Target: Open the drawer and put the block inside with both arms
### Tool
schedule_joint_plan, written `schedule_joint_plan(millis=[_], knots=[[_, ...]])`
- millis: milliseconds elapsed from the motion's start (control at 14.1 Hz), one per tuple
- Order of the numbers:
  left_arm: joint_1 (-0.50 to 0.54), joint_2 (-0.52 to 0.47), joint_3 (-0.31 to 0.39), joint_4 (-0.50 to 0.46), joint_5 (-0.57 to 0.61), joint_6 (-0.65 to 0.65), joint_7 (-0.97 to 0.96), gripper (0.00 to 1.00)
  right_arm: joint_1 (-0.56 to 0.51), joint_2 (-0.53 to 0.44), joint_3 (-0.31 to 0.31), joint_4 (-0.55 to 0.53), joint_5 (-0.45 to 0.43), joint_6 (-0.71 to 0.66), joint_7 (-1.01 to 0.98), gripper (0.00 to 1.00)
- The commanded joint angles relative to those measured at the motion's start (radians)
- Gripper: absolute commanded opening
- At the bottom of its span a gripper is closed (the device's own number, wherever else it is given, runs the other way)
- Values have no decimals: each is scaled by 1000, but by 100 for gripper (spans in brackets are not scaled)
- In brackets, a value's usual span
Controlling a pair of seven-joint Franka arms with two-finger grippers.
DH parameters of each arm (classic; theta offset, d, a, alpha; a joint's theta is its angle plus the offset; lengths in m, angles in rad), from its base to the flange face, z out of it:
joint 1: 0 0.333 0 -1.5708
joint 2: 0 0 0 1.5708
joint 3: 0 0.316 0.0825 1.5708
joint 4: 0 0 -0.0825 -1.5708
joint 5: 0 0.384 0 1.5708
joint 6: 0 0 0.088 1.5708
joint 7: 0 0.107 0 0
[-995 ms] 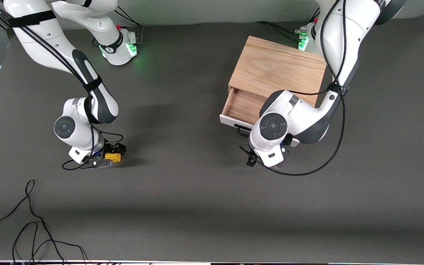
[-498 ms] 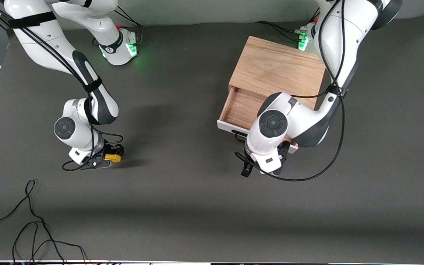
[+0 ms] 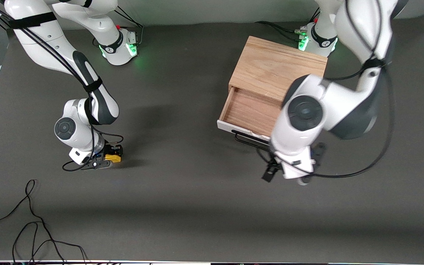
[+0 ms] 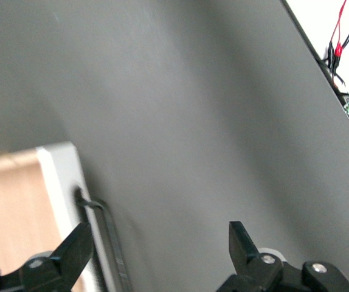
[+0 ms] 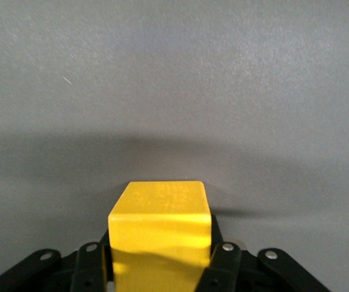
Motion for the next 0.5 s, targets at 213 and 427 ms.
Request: schedule_joint_plan(millis=[213, 427], knots=[[208, -180, 0, -31, -152, -254, 507, 100, 86, -158, 4, 172, 26, -404, 86, 1], [334, -296, -1, -129, -187, -267, 756, 100, 166, -147, 6, 471, 59, -767, 261, 1]])
